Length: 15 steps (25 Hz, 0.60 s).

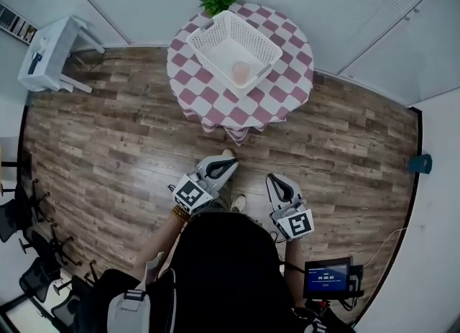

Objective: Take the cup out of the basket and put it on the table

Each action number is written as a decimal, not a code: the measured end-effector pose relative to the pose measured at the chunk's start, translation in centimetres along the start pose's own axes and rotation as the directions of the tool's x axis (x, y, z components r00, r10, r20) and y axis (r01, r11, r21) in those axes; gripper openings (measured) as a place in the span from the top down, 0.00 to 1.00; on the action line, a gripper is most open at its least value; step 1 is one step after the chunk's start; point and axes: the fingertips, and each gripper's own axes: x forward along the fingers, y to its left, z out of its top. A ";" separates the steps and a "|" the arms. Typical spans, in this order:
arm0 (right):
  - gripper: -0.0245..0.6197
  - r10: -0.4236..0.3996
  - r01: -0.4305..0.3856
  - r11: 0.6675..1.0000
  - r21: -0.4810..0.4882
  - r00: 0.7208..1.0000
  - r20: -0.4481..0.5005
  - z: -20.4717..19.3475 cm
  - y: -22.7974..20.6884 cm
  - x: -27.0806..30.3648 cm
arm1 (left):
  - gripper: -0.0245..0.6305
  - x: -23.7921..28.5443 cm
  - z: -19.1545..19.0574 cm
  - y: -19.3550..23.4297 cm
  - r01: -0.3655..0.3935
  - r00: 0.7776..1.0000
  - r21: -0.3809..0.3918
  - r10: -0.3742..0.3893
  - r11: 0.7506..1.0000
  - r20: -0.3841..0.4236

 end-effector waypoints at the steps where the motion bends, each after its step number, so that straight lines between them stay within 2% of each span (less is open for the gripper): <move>1: 0.95 0.000 0.000 1.000 0.004 1.000 -0.006 0.3 -0.6 0.9 | 0.96 0.5 0.3 1.0 0.001 1.000 0.003 -0.001 1.000 -0.002; 8: 0.94 0.027 -0.026 1.000 0.003 0.999 -0.028 2.1 -3.1 7.6 | 0.96 2.3 1.6 8.5 0.007 1.000 -0.003 -0.007 1.000 -0.002; 12: 0.94 0.031 -0.030 1.000 0.008 0.999 -0.043 3.1 -4.6 11.2 | 0.96 2.8 1.8 14.0 -0.049 0.999 -0.017 0.048 0.999 -0.022; 15: 0.94 0.024 -0.024 1.000 -0.003 0.999 -0.046 4.0 -5.7 13.4 | 0.96 3.3 1.2 17.9 -0.087 0.994 -0.030 0.085 0.996 -0.066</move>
